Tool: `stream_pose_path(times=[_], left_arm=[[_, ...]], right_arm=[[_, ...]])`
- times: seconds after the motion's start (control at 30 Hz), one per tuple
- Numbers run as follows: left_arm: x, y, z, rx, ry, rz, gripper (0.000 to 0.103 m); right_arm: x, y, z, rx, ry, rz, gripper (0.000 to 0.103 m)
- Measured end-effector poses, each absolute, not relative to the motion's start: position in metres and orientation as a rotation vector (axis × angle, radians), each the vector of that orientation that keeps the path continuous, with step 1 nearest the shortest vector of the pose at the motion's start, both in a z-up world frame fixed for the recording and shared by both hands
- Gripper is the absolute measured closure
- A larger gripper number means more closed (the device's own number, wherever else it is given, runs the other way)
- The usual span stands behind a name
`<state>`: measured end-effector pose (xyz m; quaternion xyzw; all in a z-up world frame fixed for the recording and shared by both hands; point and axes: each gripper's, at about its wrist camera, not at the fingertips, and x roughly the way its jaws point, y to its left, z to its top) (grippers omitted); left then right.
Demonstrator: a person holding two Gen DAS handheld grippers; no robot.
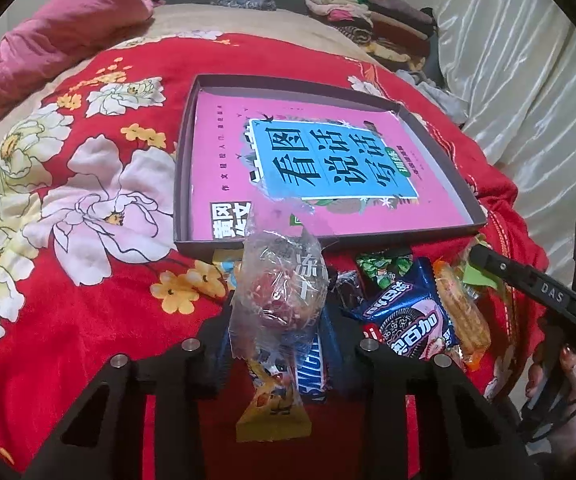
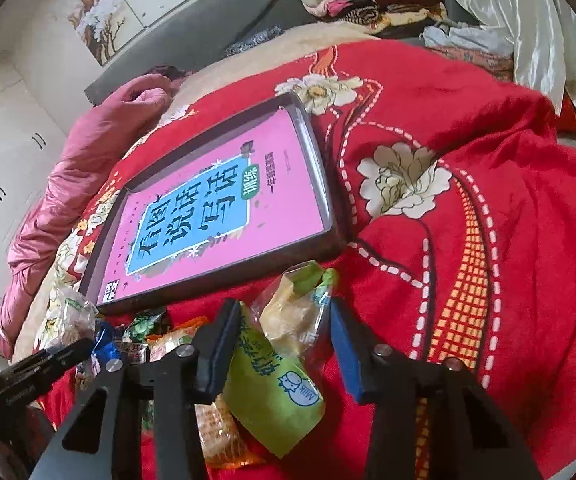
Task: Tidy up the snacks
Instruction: 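Grasp the clear candy bag with the left tool while the right tool grasps the green packet, then lift the candy bag with the left tool while the right tool lifts the green packet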
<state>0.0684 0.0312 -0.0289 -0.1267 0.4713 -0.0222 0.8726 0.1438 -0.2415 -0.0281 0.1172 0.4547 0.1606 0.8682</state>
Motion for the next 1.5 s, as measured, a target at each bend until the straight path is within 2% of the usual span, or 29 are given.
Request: stream_pose_path(times=[0.5,0.63,0.7,0.9,0.97,1.03,1.13,1.2,1.5], left_arm=[[0.057,0.06,0.001,-0.345,0.883,-0.035,0.066],[0.06,0.065,0.004,-0.354,0.867,-0.027,0.066],[0.06,0.066,0.005,-0.356,0.864,-0.027,0.066],[0.062,0.064,0.001,-0.351,0.869,-0.036,0.066],[0.063,0.062,0.002,-0.349,0.867,-0.042,0.066],[0.063,0.062,0.001,-0.348,0.866,-0.044,0.066],[0.063,0.059,0.002,-0.342,0.864,-0.048,0.066],[0.063,0.059,0.001,-0.343,0.865,-0.053,0.066],[0.065,0.058,-0.001,-0.354,0.877,-0.06,0.066]], right_arm=[[0.125,-0.234,0.016,0.186,0.834,0.389,0.059],[0.126,-0.231,0.025,0.176,0.807,0.398,0.062],[0.129,-0.227,0.024,0.145,0.808,0.396,0.065],[0.129,-0.228,0.003,0.129,0.886,0.418,0.065],[0.127,-0.226,0.001,0.128,0.887,0.46,0.062],[0.127,-0.22,-0.001,0.08,0.888,0.468,0.048],[0.125,-0.213,-0.004,0.064,0.902,0.432,0.045],[0.122,-0.21,-0.004,0.057,0.894,0.437,0.039],[0.123,-0.175,-0.015,-0.109,0.868,0.419,0.038]])
